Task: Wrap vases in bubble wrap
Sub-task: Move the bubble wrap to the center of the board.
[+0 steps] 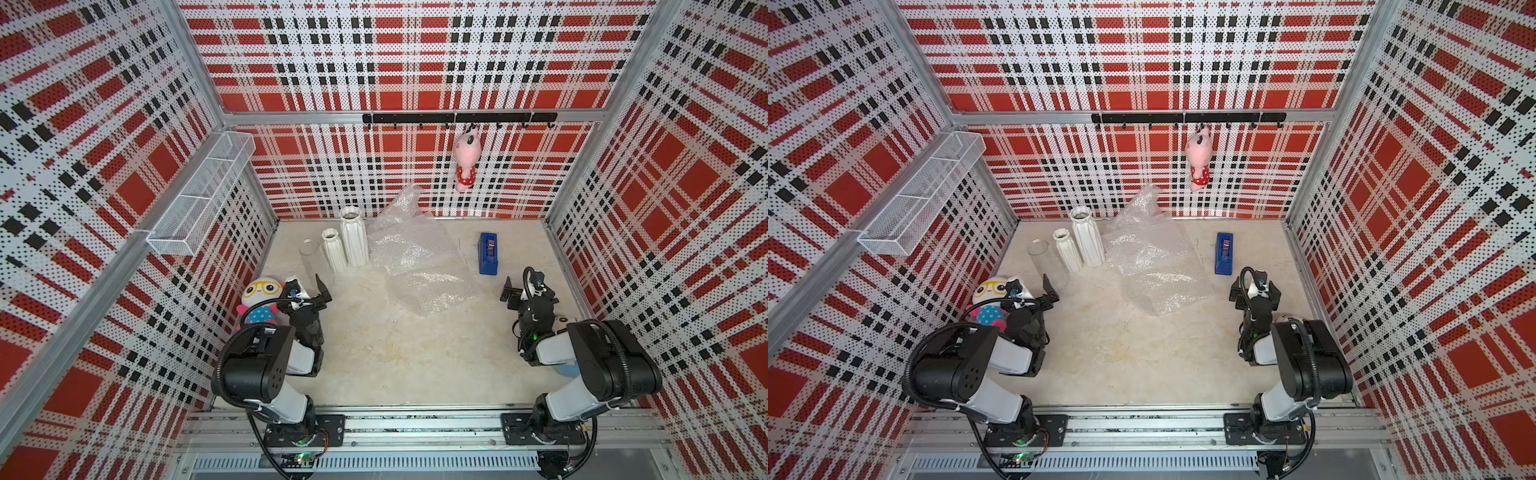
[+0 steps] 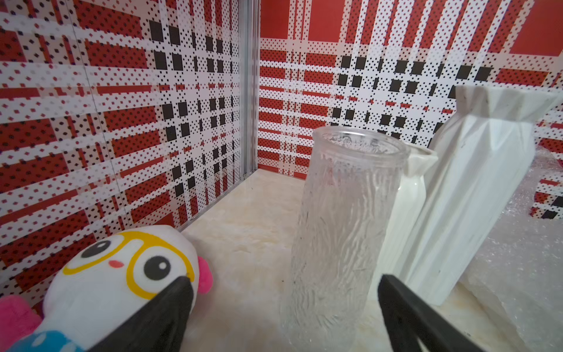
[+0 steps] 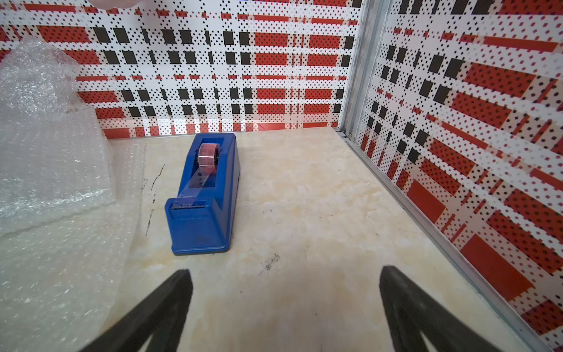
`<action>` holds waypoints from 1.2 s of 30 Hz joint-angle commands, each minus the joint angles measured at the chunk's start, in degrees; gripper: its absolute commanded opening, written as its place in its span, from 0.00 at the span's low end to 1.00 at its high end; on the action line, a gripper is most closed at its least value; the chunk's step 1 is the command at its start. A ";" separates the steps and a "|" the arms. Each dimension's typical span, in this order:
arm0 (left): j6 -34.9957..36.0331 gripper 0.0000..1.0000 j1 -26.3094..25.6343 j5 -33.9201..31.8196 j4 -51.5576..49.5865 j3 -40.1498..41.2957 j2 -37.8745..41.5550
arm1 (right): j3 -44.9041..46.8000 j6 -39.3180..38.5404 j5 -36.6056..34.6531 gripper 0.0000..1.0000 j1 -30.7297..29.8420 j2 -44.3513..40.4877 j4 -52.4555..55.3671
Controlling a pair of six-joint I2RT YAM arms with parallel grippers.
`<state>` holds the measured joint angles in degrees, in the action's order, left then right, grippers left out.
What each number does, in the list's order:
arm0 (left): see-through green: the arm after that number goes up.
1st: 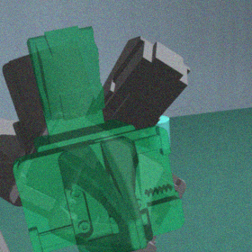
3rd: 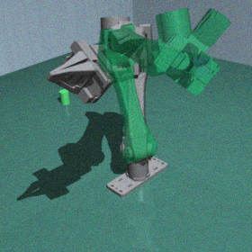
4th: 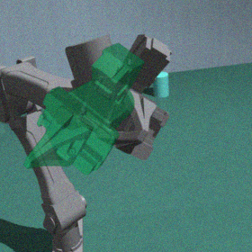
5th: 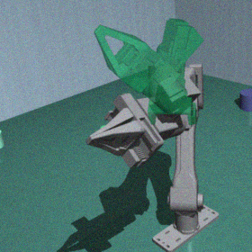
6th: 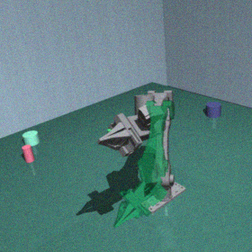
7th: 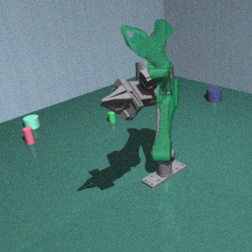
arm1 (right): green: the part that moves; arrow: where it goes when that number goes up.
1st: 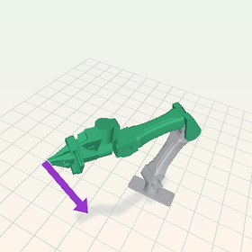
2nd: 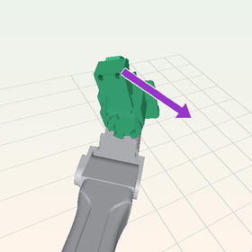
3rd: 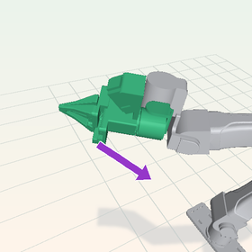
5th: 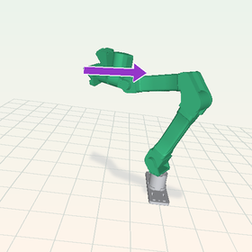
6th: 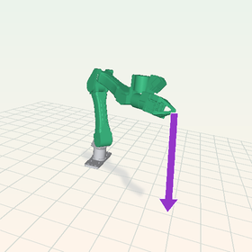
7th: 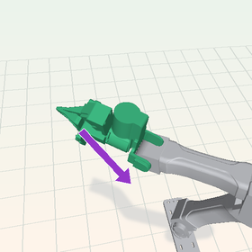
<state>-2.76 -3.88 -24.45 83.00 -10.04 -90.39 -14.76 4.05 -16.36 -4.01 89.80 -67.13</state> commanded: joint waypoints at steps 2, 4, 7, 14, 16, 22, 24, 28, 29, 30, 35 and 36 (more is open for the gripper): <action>0.04 0.98 0.21 -0.34 0.40 -0.96 -0.39 | -0.96 -0.60 -0.19 1.00 -0.39 0.48 -1.61; 0.06 0.98 0.25 -0.34 0.34 -0.95 -0.35 | -0.96 -0.60 -0.19 1.00 -0.39 0.46 -1.65; 0.04 0.98 0.19 -0.34 0.32 -1.01 -0.32 | -0.95 -0.56 -0.21 1.00 -0.38 0.38 -1.66; 0.00 0.98 0.19 -0.33 0.38 -0.94 -0.40 | -0.95 -0.57 -0.24 1.00 -0.39 0.39 -1.65; 0.03 0.98 0.29 -0.34 0.35 -0.94 -0.41 | -0.95 -0.55 -0.20 1.00 -0.41 0.44 -1.67; 0.02 0.98 0.29 -0.34 0.40 -0.94 -0.36 | -0.95 -0.56 -0.21 1.00 -0.38 0.46 -1.65; -0.39 0.98 0.60 -0.17 0.11 -1.03 -0.42 | -0.92 -0.57 -0.20 1.00 -0.39 0.38 -1.64; -0.83 0.98 1.10 0.54 0.11 -0.86 -0.14 | -0.90 -0.54 -0.20 1.00 -0.43 0.44 -1.61; -0.92 0.98 1.26 0.61 0.12 -0.86 -0.20 | -0.98 -0.56 -0.25 1.00 -0.40 0.55 -1.59; -0.95 0.98 1.39 0.86 0.13 -0.85 -0.14 | -1.00 -0.57 -0.17 1.00 -0.39 0.54 -1.51; -1.28 0.98 1.66 1.33 8.67 4.05 0.88 | 0.69 -1.66 1.05 1.00 -0.67 0.32 -4.35; -1.32 0.98 1.69 1.26 12.21 6.19 1.40 | 1.64 -2.15 -0.23 1.00 -1.32 -0.16 -6.18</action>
<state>-3.86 -2.83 -23.55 85.97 -7.86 -90.24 -14.48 3.64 -16.21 -4.21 89.78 -68.10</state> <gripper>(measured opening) 0.983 0.998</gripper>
